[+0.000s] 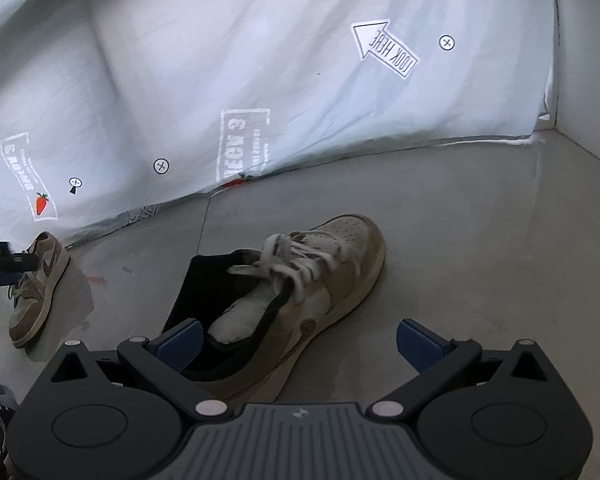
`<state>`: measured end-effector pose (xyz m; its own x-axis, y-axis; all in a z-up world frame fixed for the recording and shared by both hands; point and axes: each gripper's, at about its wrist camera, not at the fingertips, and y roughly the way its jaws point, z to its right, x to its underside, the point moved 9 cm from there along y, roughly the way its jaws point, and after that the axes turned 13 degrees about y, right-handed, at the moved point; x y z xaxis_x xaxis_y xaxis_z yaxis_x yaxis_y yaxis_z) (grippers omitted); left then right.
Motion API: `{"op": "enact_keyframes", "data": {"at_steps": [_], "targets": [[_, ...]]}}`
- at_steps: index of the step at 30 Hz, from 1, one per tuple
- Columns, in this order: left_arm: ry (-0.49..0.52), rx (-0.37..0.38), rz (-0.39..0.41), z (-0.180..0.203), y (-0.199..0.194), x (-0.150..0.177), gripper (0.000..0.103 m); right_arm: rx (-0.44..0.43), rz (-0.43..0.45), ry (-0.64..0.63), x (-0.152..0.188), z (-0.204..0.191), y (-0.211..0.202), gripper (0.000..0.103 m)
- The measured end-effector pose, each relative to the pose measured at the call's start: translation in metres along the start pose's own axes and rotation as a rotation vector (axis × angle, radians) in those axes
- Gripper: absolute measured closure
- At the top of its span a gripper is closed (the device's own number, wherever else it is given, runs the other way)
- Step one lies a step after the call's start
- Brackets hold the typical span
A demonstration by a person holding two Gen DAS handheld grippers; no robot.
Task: Organize scattered shoes
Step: 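Carry the tan sneaker toward the pale green slides with the left tool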
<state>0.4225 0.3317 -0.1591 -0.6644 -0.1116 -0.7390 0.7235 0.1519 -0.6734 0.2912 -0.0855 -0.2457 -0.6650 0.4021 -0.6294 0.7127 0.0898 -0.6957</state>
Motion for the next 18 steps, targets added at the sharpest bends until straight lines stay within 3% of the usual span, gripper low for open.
{"op": "enact_keyframes", "data": {"at_steps": [6, 8, 11, 15, 18], "targets": [[-0.074, -0.128, 0.028, -0.062, 0.039, -0.026, 0.054, -0.073, 0.028, -0.015, -0.024, -0.035, 0.012, 0.001], [-0.041, -0.134, 0.013, -0.067, 0.06, -0.027, 0.06, -0.089, 0.041, -0.06, -0.03, -0.053, 0.018, 0.001], [-0.016, -0.107, -0.012, -0.071, 0.091, -0.021, 0.06, -0.122, 0.034, -0.082, -0.033, -0.073, 0.027, 0.001], [0.007, -0.094, 0.001, -0.07, 0.104, -0.015, 0.055, -0.15, 0.014, -0.116, -0.027, -0.091, 0.033, 0.001], [0.023, -0.077, 0.008, -0.07, 0.106, -0.011, 0.058, -0.148, -0.006, -0.168, -0.016, -0.095, 0.035, 0.001]]}}
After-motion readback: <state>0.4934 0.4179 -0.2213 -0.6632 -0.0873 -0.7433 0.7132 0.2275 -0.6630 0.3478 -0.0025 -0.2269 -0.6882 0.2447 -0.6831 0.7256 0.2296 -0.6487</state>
